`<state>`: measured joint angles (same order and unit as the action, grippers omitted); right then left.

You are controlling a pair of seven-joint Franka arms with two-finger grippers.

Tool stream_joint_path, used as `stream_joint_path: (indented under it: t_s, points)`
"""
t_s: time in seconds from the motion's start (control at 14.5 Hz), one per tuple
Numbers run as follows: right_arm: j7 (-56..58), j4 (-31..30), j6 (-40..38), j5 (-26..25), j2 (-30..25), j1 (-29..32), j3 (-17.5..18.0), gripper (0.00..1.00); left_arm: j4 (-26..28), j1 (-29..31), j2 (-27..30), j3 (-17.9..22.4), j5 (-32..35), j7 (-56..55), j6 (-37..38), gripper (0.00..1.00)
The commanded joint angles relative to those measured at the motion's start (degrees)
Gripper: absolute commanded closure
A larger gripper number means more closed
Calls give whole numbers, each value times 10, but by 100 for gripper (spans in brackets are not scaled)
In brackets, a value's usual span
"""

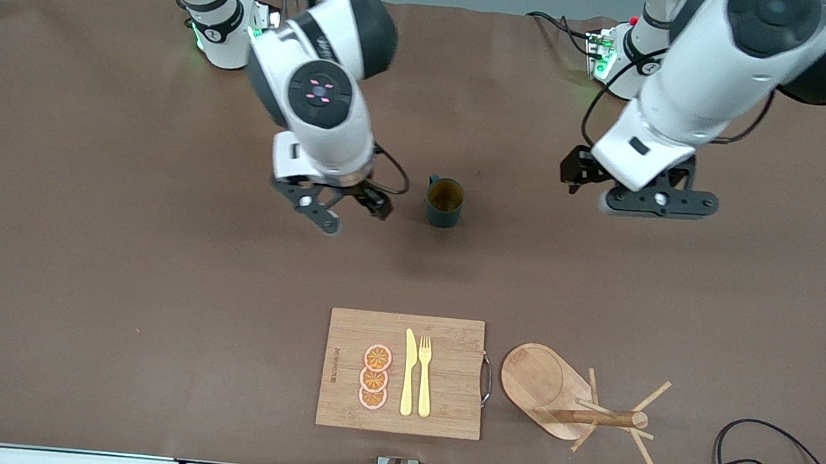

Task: Pass cup and hang on rack
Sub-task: 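Release the mug with the right gripper while the left gripper moves above, then lower the left gripper and grasp the teal mug's handle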

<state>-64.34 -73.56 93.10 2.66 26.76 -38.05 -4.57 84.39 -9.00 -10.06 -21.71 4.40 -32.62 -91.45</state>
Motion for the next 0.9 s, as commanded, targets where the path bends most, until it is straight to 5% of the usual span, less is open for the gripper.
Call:
stream_joint_path:
  t_s: [0.0,0.34,0.55,0.83]
  points:
    - [144,-39,-39,-48,-58,33,4,0,57,-5,24,-44,32,-90,-32,0]
    - [350,-61,-86,-49,-129,162,6,0,110,-23,3,-137,102,-281,-79,0]
    - [450,-130,-67,-57,-192,220,5,0,117,-93,-28,-138,142,-408,-87,0]
    - [581,-134,-70,-63,-216,301,5,0,116,-205,-120,-138,266,-638,-87,0]
